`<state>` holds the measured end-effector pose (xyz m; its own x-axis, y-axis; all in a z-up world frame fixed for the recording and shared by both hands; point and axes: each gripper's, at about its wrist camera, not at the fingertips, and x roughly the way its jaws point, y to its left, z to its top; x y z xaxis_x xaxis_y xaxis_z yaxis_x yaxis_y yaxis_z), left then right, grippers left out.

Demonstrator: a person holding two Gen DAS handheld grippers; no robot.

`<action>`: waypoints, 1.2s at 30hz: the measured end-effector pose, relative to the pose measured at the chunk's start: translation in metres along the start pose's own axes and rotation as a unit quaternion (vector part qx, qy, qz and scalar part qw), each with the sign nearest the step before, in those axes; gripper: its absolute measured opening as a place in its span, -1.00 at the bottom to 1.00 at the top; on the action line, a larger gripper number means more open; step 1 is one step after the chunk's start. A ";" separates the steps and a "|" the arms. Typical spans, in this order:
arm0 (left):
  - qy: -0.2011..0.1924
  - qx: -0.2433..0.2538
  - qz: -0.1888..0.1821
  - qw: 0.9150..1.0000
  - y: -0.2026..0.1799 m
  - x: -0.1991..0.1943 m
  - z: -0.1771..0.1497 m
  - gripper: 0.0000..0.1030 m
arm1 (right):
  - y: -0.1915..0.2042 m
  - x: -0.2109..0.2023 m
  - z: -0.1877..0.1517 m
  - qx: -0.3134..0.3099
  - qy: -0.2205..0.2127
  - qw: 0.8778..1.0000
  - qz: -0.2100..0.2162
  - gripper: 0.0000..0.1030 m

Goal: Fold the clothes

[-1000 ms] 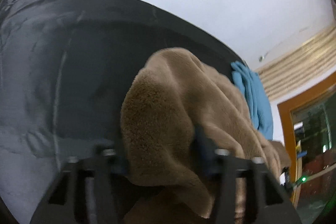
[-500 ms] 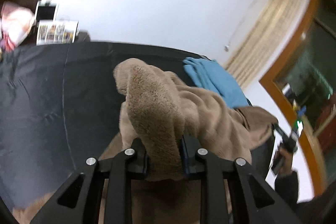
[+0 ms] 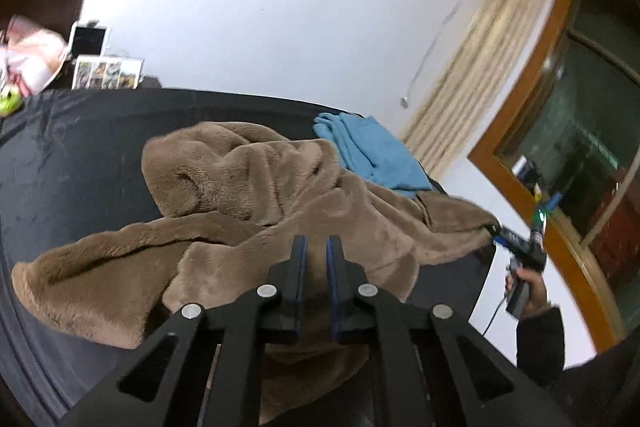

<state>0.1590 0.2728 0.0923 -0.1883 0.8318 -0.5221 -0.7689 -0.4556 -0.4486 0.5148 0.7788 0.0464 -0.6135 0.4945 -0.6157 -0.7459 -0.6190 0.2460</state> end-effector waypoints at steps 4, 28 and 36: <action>-0.025 -0.067 0.044 0.996 0.043 -0.001 0.015 -0.16 | -0.008 -0.011 -0.005 -0.007 0.009 1.000 0.001 0.78; 0.073 -0.209 0.003 0.975 0.115 0.111 0.046 0.63 | 0.018 -0.045 0.006 -0.082 -0.004 0.965 0.250 0.85; 0.071 -0.227 0.003 0.971 0.126 0.118 0.050 0.63 | 0.148 0.042 0.040 -0.129 0.061 0.931 0.337 0.85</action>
<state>0.0091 0.3295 0.0102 -0.0809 0.7910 -0.6064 -0.4130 -0.5803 -0.7019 0.3682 0.7331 0.0869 -0.8739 -0.1220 -0.4706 -0.1059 -0.8970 0.4292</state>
